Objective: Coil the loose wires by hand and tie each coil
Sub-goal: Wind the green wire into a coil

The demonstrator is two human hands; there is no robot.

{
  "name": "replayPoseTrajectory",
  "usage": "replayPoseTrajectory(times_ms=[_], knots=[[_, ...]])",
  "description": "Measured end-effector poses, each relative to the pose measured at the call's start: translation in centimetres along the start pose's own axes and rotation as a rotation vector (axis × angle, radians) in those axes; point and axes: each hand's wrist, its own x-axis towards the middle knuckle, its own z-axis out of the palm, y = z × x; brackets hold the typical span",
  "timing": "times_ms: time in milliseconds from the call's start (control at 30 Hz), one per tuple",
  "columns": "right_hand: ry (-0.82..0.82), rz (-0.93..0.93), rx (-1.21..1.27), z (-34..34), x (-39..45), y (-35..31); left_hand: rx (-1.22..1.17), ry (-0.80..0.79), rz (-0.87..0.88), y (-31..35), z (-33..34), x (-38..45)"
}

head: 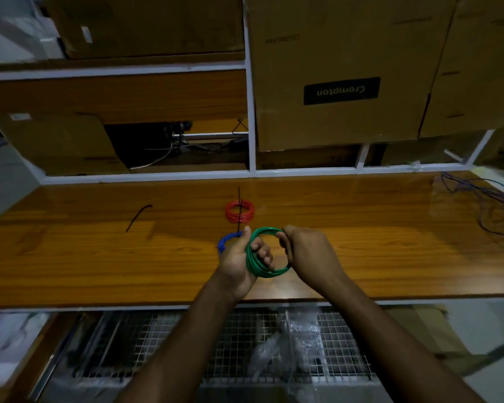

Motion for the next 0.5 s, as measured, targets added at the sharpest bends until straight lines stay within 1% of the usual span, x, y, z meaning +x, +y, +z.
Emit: replayPoseTrajectory(times_ms=[67,133,200,267,400,433,500], knots=[[0.004,-0.05,-0.049,0.6,0.5,-0.5,0.094,-0.012,-0.025,0.4,-1.7,-0.1],[-0.018,-0.063,-0.084,1.3,0.8,-1.0,0.303,0.036,-0.029,1.0,-3.5,0.1],[-0.06,-0.08,-0.111,2.1,1.0,-1.4,0.545,0.088,0.032,2.0,-4.6,0.6],[-0.095,-0.101,-0.137,2.6,1.0,-1.7,0.738,0.062,0.079,2.9,-4.6,1.1],[-0.133,-0.152,-0.21,3.7,1.2,-1.5,1.093,-0.026,0.062,3.0,-3.4,3.4],[-0.141,-0.137,-0.197,3.9,1.5,-1.0,1.126,-0.026,0.07,2.8,-3.4,4.1],[-0.15,-0.079,-0.073,4.1,2.1,0.2,1.069,-0.021,0.077,2.2,-3.4,5.0]])
